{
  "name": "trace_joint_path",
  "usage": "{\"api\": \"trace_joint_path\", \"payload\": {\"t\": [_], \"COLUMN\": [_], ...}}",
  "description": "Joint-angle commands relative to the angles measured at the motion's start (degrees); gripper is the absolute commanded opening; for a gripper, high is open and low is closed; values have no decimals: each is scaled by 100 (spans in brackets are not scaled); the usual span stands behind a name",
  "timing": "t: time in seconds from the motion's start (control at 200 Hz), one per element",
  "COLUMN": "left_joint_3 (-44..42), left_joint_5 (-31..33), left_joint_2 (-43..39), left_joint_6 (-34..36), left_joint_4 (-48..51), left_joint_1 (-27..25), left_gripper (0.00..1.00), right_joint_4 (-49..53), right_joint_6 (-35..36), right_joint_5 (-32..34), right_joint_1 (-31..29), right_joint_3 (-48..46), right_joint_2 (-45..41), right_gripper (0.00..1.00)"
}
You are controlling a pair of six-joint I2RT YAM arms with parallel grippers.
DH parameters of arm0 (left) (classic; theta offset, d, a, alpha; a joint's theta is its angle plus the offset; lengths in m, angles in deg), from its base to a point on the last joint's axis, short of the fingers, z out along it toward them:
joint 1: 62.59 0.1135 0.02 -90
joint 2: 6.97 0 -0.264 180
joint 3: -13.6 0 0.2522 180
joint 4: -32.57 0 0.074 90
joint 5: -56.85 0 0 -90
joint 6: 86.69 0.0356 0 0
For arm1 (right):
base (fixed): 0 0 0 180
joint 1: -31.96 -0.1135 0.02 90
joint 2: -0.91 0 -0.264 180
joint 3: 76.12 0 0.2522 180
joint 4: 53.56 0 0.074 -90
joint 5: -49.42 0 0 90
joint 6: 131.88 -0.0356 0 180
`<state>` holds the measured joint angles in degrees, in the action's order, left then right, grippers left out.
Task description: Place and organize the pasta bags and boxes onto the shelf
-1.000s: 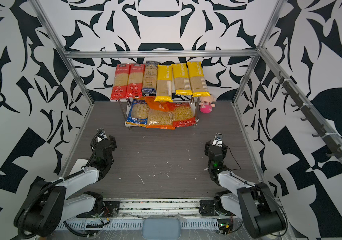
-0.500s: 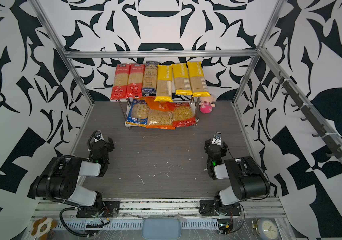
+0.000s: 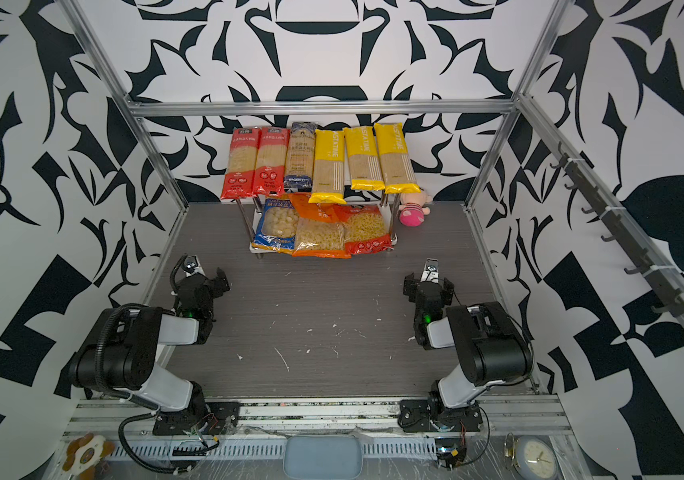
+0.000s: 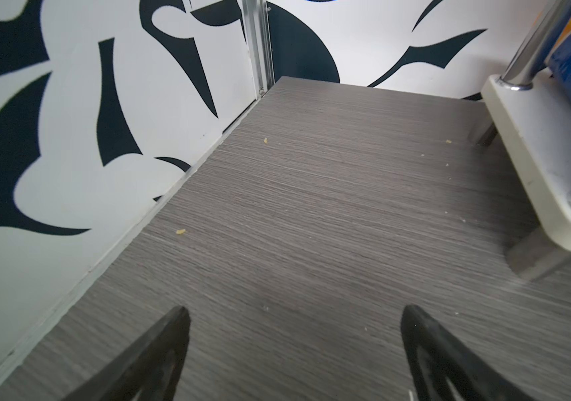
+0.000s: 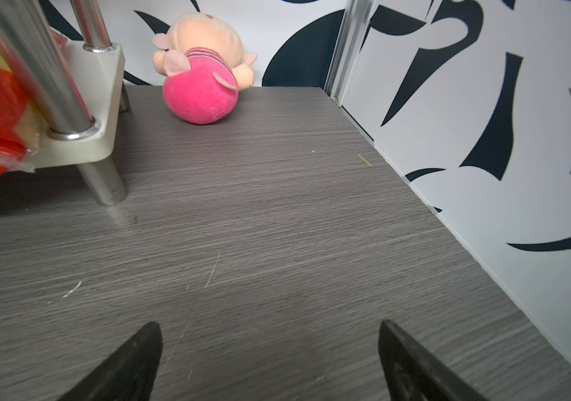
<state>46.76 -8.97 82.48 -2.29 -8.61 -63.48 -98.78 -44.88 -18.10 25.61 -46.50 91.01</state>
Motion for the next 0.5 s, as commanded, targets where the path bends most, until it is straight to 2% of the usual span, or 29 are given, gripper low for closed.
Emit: {"api": "trace_joint_path", "payload": {"t": [0.0, 0.495], "left_joint_3": [95, 90], "left_joint_5": [-89, -89], "left_joint_2": [-10, -6], "left_joint_6": [-81, -72], "left_joint_4": [-7, -42], "left_joint_1": [18, 23], "left_gripper": [99, 100], "right_joint_4": [-106, 34], "right_joint_6": [-7, -16], "right_joint_5": [-6, -31], "right_joint_1": [20, 20], "right_joint_3": [135, 207], "right_joint_2": [-28, -24], "right_gripper": [100, 100]}}
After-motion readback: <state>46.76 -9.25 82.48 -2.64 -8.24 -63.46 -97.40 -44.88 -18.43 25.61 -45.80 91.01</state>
